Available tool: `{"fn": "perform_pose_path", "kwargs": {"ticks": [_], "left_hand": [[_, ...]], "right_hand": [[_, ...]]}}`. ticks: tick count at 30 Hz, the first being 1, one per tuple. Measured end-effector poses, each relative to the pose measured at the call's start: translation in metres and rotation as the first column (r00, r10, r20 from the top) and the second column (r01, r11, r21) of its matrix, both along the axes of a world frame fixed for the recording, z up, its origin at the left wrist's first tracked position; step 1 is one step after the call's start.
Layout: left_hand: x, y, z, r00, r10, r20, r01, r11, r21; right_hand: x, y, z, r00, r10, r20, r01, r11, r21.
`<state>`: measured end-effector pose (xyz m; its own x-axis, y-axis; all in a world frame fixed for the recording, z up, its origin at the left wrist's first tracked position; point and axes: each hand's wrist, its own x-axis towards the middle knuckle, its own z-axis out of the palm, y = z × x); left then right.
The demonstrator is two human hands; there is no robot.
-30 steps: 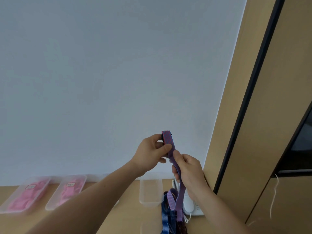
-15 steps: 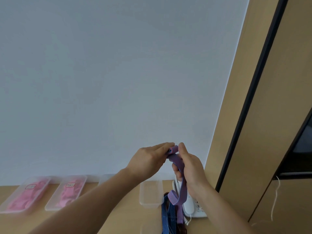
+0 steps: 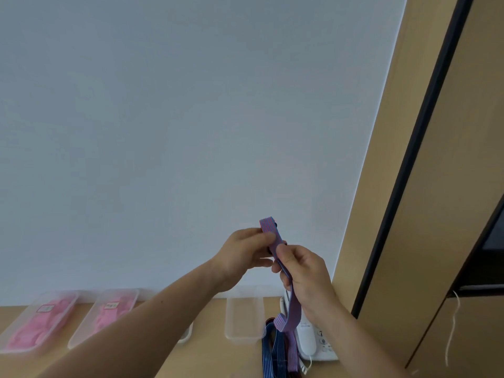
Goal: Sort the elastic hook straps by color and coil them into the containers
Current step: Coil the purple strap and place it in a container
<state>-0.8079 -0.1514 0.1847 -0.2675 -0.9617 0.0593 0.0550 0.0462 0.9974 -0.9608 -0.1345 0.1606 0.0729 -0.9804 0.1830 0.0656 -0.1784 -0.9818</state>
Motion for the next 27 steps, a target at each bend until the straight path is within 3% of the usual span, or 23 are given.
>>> {"fn": "perform_pose_path", "kwargs": {"ticks": [8,12,14,19,22,27], "left_hand": [[-0.006,-0.005,-0.001,0.996,0.086,0.004,-0.086,0.994,-0.074],[-0.008,-0.006,-0.001,0.992,0.125,0.009,-0.122,0.981,-0.150],[-0.008,-0.008,-0.001,0.982,0.166,0.089,-0.140,0.959,-0.248],[-0.009,-0.010,-0.007,0.883,0.392,0.258,-0.236,0.845,-0.480],[-0.010,-0.007,-0.013,0.804,0.464,0.371,-0.129,0.745,-0.654],[-0.011,-0.004,-0.018,0.687,0.594,0.420,0.030,0.554,-0.832]], "right_hand": [[-0.008,-0.005,-0.008,0.990,-0.083,-0.115,0.091,0.994,0.064],[-0.011,-0.005,-0.009,0.994,-0.063,-0.087,0.072,0.992,0.103],[-0.014,-0.006,-0.007,0.997,-0.045,-0.065,0.053,0.991,0.120],[-0.014,-0.005,0.000,1.000,-0.015,-0.020,0.018,0.991,0.134],[-0.013,-0.005,0.003,1.000,-0.009,-0.005,0.010,0.991,0.132],[-0.012,-0.005,0.005,1.000,-0.008,-0.002,0.008,0.989,0.148]]}}
